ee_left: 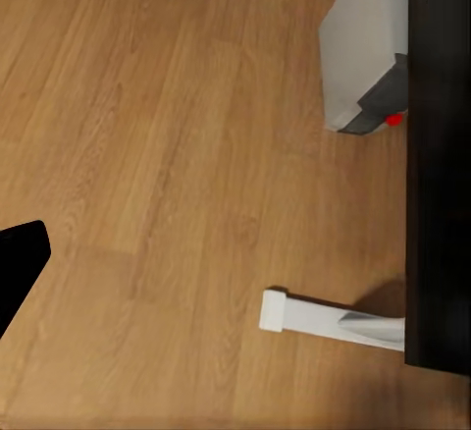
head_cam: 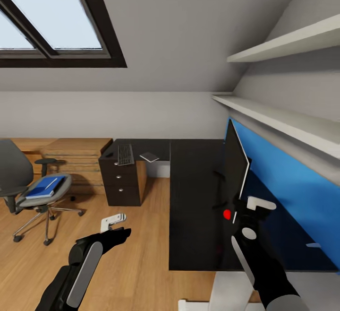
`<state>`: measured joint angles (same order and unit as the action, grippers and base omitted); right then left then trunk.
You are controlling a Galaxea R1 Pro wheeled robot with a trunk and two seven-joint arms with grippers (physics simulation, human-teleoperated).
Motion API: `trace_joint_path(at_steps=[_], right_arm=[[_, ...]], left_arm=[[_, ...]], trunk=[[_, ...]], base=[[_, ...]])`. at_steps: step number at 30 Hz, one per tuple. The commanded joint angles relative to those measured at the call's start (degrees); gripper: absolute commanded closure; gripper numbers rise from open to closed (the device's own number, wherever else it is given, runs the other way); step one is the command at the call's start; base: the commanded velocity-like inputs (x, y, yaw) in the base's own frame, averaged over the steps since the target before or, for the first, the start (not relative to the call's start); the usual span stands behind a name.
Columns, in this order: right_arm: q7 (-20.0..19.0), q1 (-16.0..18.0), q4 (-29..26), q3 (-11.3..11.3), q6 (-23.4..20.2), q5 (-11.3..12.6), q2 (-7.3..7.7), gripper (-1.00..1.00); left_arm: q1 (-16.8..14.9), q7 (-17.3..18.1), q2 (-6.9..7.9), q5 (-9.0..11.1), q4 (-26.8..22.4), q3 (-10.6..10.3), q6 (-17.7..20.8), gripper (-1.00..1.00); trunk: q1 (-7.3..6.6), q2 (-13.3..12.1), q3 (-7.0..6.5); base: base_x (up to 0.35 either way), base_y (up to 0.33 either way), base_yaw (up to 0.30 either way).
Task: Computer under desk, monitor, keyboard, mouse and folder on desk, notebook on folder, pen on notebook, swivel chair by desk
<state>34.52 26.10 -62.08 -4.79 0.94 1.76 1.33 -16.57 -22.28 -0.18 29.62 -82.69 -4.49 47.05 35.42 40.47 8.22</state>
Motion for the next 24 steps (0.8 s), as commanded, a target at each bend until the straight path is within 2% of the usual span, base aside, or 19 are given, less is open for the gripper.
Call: trace_joint_path(at_steps=[1, 10, 24], right_arm=[[0.41, 0.07, 0.03, -0.21, 0.11, 0.27, 0.08, -1.0], [0.25, 0.06, 0.03, -0.22, 0.11, 0.33, 0.08, -1.0], [0.11, 0.04, 0.03, -0.22, 0.11, 0.35, 0.08, -1.0]], left_arm=[[-0.05, -0.57, -0.02, 0.6, -0.05, -0.04, 0.15, -1.0], [-0.07, -0.57, 0.01, 0.6, -0.01, -0.08, 0.21, -1.0], [-0.08, -0.57, 0.01, 0.61, -0.01, 0.02, 0.24, -1.0]], trunk=[[0.02, 0.08, 0.1], [0.02, 0.08, 0.1], [0.02, 0.08, 0.1]], base=[[0.0, -0.169, 0.0], [-0.021, -0.063, 0.0], [-0.177, -0.172, 0.0]])
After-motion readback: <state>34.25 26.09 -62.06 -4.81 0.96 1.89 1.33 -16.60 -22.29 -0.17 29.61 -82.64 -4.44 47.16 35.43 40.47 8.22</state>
